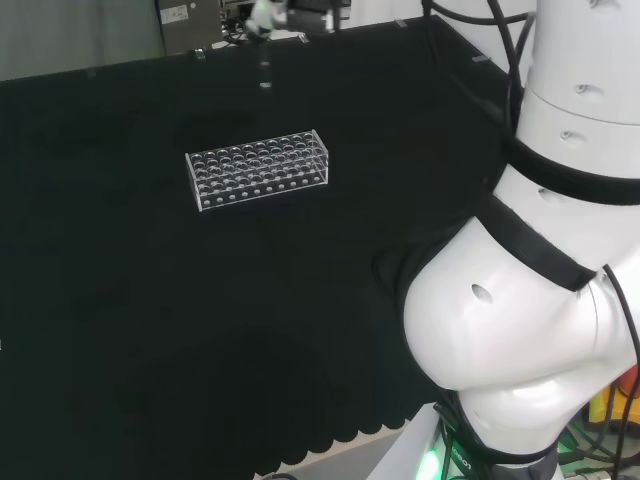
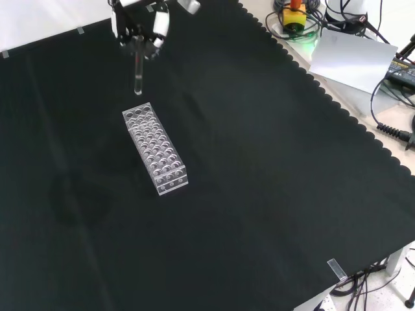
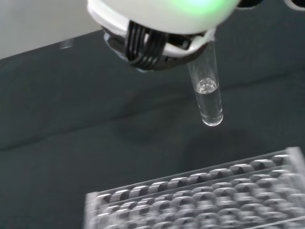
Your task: Shake the test tube.
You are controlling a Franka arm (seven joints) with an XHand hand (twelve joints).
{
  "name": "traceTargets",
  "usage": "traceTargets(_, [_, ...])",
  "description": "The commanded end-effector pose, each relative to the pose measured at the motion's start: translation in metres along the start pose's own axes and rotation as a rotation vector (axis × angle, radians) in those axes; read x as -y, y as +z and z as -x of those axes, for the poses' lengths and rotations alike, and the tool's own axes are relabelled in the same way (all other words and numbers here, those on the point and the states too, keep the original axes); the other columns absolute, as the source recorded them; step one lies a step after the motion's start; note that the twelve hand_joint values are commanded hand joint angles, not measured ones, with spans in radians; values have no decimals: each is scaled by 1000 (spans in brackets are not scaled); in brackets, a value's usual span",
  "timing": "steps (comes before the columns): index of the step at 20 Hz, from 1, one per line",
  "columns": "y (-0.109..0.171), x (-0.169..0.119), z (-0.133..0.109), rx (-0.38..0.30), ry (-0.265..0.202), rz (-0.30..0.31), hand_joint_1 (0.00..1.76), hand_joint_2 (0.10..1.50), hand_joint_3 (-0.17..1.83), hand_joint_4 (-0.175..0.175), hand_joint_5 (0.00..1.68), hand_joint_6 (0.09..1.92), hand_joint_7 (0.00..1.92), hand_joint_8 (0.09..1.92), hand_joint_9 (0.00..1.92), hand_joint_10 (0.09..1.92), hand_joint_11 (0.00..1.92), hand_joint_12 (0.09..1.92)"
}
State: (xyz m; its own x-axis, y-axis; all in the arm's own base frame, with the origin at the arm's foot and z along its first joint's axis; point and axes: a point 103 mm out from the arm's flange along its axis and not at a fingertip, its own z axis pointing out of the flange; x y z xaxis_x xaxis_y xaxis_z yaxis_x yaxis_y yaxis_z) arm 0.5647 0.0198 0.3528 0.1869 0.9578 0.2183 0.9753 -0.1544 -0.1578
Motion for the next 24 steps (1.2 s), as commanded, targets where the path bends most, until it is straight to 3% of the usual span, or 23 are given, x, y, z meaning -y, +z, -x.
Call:
traceTargets(1, [-18, 7, 91, 76, 186, 33, 1233, 649, 631, -175, 1348, 511, 1754, 396, 1693, 535, 1336, 807])
traceTargets(5, [-24, 12, 118, 108, 231, 45, 1233, 650, 631, -175, 1347, 513, 1754, 396, 1693, 538, 1335, 807])
traceTargets(10, [-29, 13, 113, 100, 210, 49, 1233, 650, 631, -175, 1345, 515, 1754, 396, 1693, 540, 1334, 807])
traceTargets(13, [-21, 10, 86, 82, 174, 40, 1233, 650, 631, -175, 1344, 517, 1754, 396, 1690, 541, 1334, 807])
traceTargets(24, [0, 6, -53, 8, -86, -14, 1232, 652, 630, -175, 1342, 521, 1754, 396, 1691, 546, 1334, 807])
